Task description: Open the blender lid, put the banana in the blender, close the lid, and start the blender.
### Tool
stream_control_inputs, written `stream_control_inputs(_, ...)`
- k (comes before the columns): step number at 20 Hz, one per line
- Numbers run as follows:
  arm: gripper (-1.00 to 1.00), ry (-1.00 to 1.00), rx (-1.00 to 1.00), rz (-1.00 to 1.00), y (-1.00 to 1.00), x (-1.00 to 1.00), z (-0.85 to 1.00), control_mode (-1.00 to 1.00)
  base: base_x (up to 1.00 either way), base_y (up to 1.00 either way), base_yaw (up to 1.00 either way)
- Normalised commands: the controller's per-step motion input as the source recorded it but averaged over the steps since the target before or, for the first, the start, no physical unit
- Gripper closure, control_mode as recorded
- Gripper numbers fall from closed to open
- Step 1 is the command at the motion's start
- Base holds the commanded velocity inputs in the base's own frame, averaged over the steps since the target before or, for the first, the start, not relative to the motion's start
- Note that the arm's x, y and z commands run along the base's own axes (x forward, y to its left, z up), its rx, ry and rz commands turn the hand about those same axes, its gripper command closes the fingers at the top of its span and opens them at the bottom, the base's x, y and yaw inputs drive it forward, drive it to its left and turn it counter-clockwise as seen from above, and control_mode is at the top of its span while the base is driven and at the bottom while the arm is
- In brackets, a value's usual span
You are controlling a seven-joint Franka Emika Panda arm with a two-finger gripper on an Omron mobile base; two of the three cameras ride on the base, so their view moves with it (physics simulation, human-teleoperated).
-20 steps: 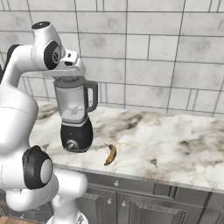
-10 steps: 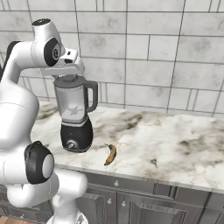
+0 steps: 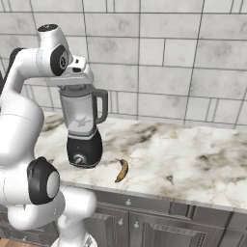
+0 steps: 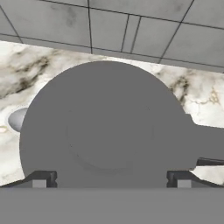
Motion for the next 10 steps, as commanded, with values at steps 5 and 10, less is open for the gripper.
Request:
stream_control_inputs(5, -1.00, -0.01, 0.00, 0.03, 0.00, 0.12, -0.05, -1.00, 0.00, 0.00, 0.00)
stream_control_inputs(10, -1.00, 0.00, 0.00, 0.01, 0.00, 0.20, -0.01, -1.00, 0.00, 0.00, 0.00)
